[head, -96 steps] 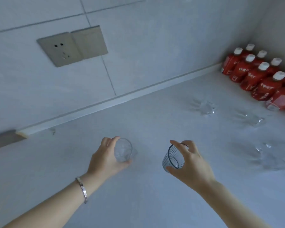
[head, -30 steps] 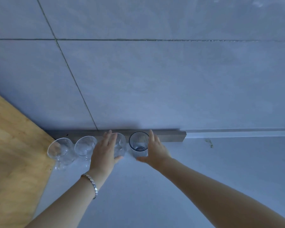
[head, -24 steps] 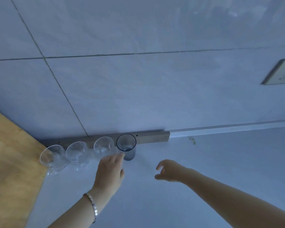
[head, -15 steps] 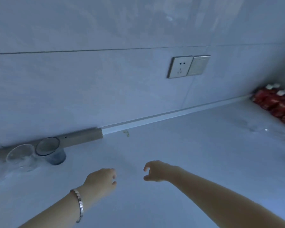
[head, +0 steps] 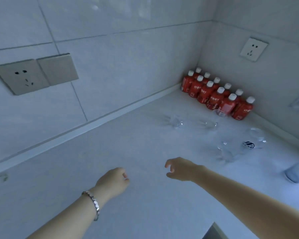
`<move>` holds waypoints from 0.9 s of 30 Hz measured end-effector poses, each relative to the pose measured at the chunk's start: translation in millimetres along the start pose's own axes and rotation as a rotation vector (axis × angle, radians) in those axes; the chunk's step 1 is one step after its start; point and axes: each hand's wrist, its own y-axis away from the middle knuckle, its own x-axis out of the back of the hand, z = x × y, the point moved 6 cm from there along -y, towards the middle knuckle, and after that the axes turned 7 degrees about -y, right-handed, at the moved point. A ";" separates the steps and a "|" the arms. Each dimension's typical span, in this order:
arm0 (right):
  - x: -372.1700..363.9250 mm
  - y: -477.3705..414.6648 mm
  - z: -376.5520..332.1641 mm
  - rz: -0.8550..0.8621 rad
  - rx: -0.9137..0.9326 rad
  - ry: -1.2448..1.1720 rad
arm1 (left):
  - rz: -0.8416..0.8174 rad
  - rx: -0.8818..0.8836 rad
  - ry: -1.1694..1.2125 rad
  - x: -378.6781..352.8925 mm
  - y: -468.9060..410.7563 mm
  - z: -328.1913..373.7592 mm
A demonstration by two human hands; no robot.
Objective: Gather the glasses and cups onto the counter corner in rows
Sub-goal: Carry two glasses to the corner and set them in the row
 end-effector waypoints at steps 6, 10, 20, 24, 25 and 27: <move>96.6 8.6 160.9 0.413 -0.082 -0.084 | -0.049 -0.057 -0.058 -13.9 -49.9 123.9; 113.1 -2.1 232.5 0.409 -0.286 0.006 | -0.090 -0.035 -0.107 -18.7 -66.6 148.2; 94.0 -1.1 255.7 0.429 -0.291 -0.125 | -0.097 0.008 -0.179 -23.9 -68.8 131.7; 85.6 1.0 239.4 0.263 -0.052 -0.049 | -0.110 0.014 -0.178 -26.3 -74.7 138.2; 82.4 1.8 236.6 0.213 -0.018 0.004 | -0.114 0.010 -0.180 -27.4 -77.6 141.5; 76.6 3.1 238.2 0.149 -0.022 0.057 | -0.120 -0.005 -0.185 -31.1 -83.7 148.7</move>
